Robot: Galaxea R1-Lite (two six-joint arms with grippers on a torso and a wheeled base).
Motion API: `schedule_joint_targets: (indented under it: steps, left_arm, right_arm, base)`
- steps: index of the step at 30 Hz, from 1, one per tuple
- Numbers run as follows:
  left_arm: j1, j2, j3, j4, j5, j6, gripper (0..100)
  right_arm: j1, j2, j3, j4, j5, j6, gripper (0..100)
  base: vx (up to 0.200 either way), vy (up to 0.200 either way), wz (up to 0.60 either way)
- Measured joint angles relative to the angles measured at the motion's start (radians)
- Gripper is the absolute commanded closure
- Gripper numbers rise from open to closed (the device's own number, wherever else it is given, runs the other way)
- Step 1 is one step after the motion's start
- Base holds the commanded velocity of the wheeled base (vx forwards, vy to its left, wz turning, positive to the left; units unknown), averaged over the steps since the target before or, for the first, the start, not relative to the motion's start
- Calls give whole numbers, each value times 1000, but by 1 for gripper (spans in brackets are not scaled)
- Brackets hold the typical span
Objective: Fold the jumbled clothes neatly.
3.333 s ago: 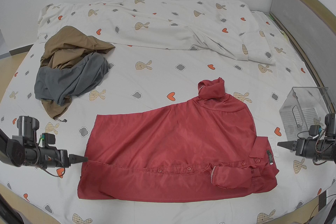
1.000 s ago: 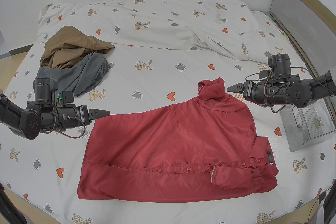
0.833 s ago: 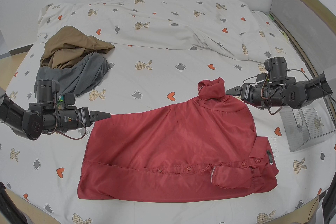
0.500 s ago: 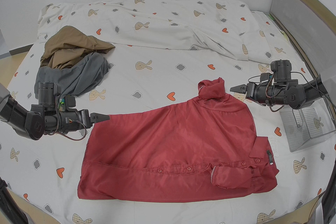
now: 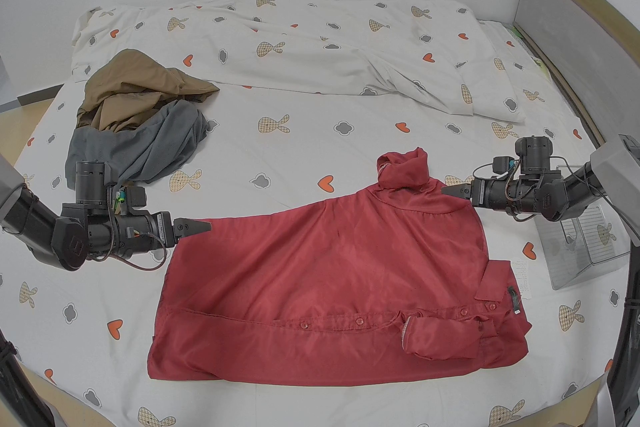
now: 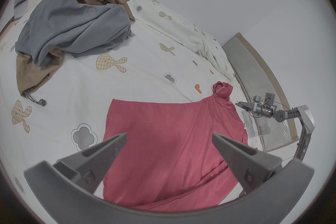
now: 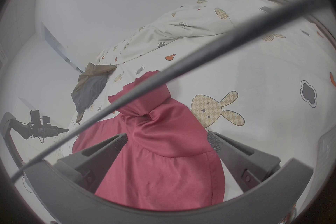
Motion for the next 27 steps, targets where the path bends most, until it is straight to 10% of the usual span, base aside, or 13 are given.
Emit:
schedule_joint_targets:
  steps: [25, 26, 27]
  left_arm:
    - [4, 32, 2, -22, 0, 2, 0]
    - [6, 33, 1, -23, 0, 2, 0]
    - [6, 35, 0, -23, 0, 2, 0]
  right_arm:
    - [-26, 93, -47, -2, -2, -62, 0]
    - [-24, 94, -46, -2, -1, -62, 100]
    - [-23, 96, -45, -2, -1, -62, 100]
  base:
    - [0, 0, 0]
    - [0, 0, 0]
    - [0, 0, 0]
